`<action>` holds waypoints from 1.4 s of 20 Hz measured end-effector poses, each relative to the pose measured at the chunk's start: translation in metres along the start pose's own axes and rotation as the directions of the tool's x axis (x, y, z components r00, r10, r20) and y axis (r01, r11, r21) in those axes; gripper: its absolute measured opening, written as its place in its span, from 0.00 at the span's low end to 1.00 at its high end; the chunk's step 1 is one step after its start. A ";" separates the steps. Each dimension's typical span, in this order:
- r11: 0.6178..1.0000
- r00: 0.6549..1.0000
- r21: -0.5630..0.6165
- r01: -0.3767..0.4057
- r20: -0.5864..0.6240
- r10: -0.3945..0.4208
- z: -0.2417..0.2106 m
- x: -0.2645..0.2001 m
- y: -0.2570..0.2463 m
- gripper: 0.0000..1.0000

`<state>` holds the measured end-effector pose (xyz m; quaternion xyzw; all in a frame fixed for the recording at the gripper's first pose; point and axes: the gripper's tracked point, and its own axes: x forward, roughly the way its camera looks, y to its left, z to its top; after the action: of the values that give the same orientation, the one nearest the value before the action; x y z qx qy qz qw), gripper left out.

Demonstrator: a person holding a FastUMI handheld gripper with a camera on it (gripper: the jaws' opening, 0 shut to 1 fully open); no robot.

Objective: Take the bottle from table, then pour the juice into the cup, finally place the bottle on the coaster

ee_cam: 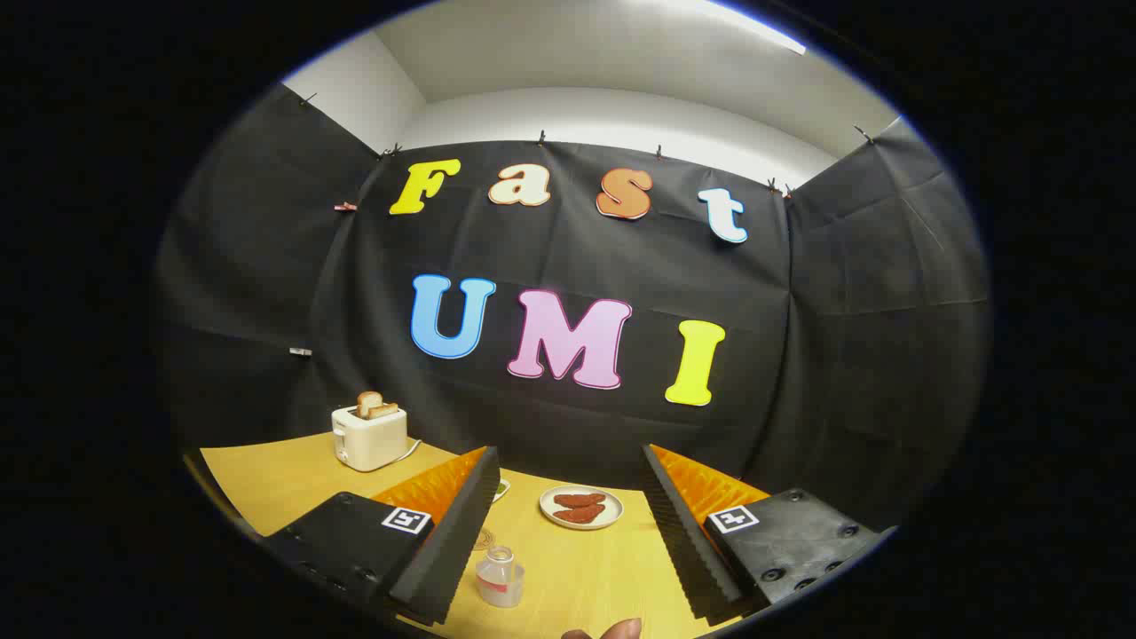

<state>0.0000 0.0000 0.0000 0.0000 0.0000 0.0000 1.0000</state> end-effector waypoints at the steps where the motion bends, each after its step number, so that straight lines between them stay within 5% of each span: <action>1: 1.000 1.000 0.000 -0.004 -0.001 0.004 -0.001 0.001 0.001 0.97; 18: 1.000 0.999 0.017 0.023 0.041 -0.023 -0.008 -0.003 0.014 0.97; 28: 1.000 0.997 0.030 -0.006 0.072 0.004 -0.055 0.006 0.048 0.97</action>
<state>0.0060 0.0477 -0.0549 0.0151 -0.0361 0.0024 0.9992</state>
